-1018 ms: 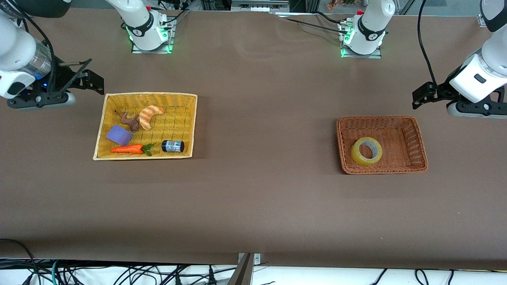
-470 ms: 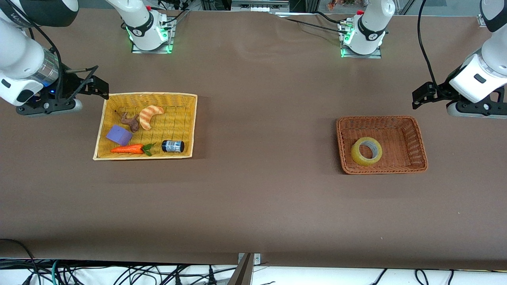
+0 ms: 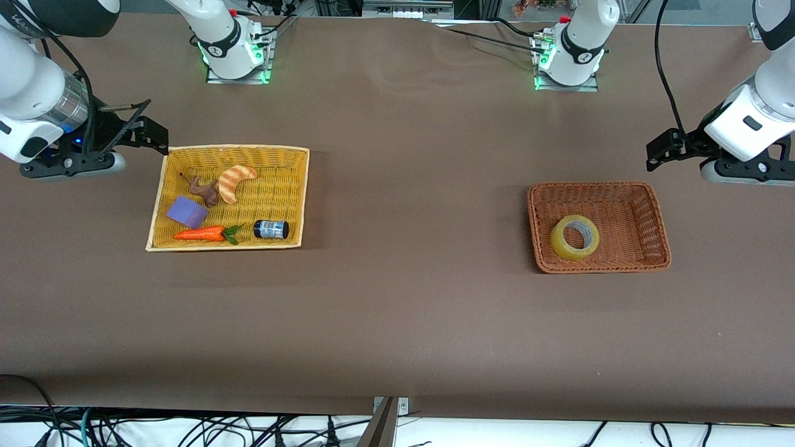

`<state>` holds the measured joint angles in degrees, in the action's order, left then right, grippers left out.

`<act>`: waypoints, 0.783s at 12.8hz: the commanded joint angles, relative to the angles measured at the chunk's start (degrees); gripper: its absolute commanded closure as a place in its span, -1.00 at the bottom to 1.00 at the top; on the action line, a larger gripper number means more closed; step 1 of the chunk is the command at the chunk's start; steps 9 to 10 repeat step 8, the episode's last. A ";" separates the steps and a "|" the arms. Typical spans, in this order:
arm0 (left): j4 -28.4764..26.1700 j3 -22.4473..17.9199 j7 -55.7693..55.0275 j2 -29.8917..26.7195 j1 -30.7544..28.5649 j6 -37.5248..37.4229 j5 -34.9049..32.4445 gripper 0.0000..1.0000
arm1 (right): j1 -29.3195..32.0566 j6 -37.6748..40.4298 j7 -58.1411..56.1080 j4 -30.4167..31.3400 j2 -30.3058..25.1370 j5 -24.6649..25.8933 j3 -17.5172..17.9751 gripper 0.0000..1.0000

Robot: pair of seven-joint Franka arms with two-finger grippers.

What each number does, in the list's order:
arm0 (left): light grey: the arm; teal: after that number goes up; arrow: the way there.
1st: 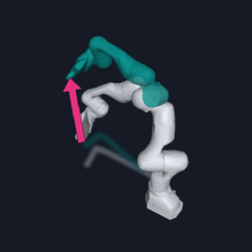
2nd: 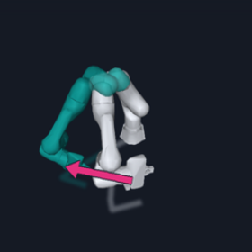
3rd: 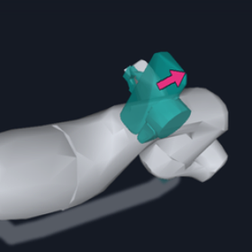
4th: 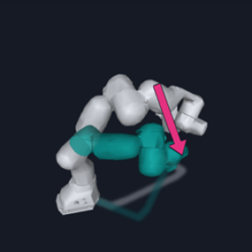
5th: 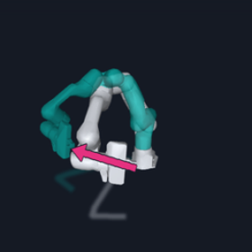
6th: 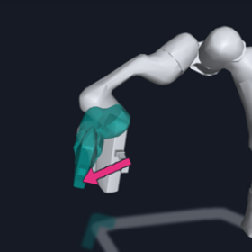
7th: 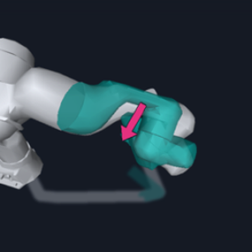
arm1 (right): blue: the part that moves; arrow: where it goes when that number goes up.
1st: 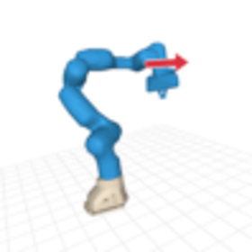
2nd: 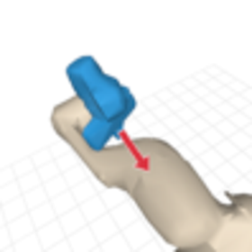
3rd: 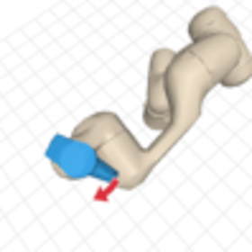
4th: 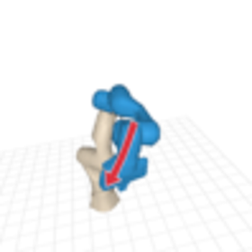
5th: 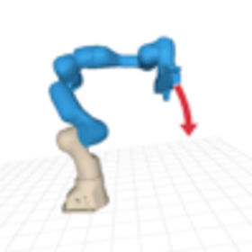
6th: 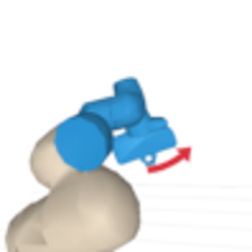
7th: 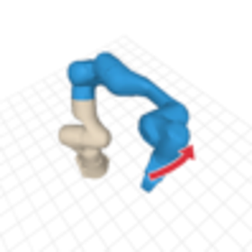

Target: Transfer tape with both arms

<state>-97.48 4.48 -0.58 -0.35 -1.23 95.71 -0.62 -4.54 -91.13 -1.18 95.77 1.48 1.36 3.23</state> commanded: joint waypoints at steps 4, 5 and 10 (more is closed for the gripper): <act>0.01 -0.35 0.06 -0.44 0.27 -0.53 1.23 -1.00 | 0.49 0.87 -1.19 -2.25 -0.16 -0.92 -0.07 -1.00; 0.01 -0.35 0.06 -0.44 0.27 -0.53 1.23 -1.00 | 0.49 0.87 -1.19 -2.52 -0.07 -0.92 -0.07 -1.00; 0.01 -0.35 0.06 -0.44 0.27 -0.53 1.23 -1.00 | 0.75 0.78 -1.11 -2.61 0.02 -0.92 -0.07 -1.00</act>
